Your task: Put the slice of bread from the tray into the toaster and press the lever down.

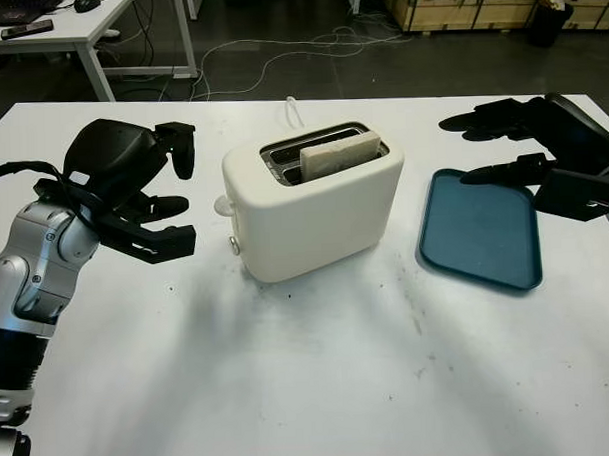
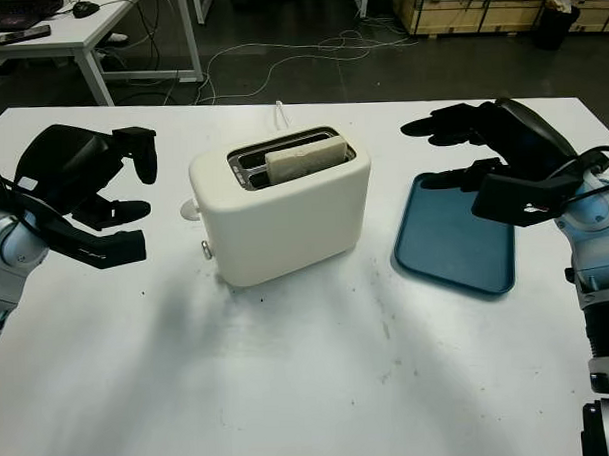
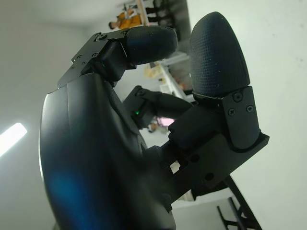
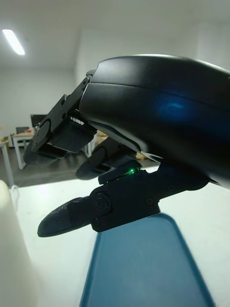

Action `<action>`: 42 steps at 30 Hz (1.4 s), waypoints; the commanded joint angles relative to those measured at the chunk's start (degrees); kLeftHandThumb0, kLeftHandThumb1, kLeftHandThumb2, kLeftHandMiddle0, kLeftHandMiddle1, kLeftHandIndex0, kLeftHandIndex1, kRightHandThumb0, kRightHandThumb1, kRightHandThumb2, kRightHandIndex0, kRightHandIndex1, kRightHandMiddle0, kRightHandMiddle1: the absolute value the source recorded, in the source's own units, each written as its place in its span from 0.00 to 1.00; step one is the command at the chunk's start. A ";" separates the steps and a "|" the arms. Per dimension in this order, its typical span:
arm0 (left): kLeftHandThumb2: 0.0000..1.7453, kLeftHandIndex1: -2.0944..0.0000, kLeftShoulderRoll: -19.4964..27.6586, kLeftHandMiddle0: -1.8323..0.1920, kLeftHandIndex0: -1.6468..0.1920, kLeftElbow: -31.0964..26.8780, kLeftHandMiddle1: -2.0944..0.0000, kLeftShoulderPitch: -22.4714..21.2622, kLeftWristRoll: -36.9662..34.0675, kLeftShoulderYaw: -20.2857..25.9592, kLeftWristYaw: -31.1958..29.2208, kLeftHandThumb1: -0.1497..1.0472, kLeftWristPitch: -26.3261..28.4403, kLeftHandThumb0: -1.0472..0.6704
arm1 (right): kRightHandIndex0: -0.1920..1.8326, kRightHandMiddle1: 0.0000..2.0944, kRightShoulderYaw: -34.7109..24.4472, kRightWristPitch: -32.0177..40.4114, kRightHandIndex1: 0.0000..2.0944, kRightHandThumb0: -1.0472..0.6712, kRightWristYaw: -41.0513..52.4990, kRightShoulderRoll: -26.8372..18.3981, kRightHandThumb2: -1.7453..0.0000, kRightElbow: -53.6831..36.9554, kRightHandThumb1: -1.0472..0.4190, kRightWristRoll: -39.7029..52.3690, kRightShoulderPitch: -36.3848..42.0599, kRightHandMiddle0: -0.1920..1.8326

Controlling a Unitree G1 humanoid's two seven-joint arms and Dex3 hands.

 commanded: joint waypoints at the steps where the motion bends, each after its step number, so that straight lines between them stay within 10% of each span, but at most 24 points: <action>1: 0.82 0.17 -0.65 0.50 0.64 -0.35 0.17 1.65 -1.27 0.65 0.76 0.41 -0.33 0.00 | 0.51 0.00 -1.10 -1.63 0.01 0.37 -1.27 2.04 1.00 -0.42 0.21 2.57 1.17 0.48; 15: 0.70 0.17 -5.61 0.50 0.67 -4.76 0.17 10.82 -4.02 1.34 4.24 0.52 -2.84 0.00 | 0.50 0.00 -5.74 -4.30 0.00 0.37 -3.45 15.38 0.99 -4.53 0.17 17.17 12.86 0.45; 27: 0.59 0.17 -7.06 0.35 0.81 -2.15 0.17 11.08 -4.04 1.23 9.02 0.71 -9.16 0.00 | 0.50 0.00 -5.87 -3.83 0.00 0.39 -1.35 17.06 1.00 -5.38 0.17 19.68 14.33 0.45; 42: 0.64 0.17 -6.54 0.30 0.90 -0.60 0.17 8.30 -2.10 1.65 11.14 0.70 -8.75 0.03 | 0.50 0.00 -5.73 -2.50 0.01 0.39 -1.35 17.17 1.00 -5.37 0.18 19.12 13.94 0.45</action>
